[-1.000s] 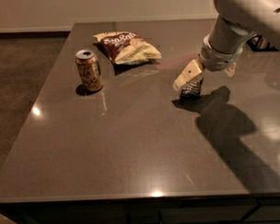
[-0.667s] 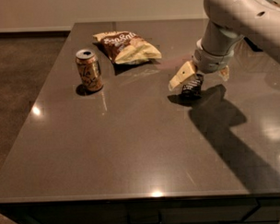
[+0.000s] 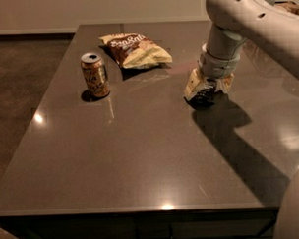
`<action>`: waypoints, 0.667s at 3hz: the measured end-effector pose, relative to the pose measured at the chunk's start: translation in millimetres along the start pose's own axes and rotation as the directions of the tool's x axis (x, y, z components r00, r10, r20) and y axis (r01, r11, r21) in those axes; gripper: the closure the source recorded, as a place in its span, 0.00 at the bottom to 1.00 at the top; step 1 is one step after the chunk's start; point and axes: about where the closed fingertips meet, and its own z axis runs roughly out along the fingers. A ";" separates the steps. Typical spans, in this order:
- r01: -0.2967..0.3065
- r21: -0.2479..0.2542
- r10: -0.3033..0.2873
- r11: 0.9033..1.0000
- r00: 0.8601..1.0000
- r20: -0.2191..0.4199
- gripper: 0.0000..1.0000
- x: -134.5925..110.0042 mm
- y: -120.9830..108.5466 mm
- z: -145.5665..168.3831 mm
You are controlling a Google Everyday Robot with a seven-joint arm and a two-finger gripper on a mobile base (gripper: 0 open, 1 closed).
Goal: Pick rxbar chocolate
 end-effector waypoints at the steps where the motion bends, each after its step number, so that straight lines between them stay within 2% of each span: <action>1: 0.014 -0.005 -0.014 1.000 1.000 -0.006 0.62 -2.0 6.2 -3.9; 2: 0.014 -0.005 -0.014 1.000 1.000 -0.006 0.83 -2.5 6.3 -6.7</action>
Offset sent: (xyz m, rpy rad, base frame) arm 0.0000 0.0122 0.0558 -0.0070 -0.0719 0.0984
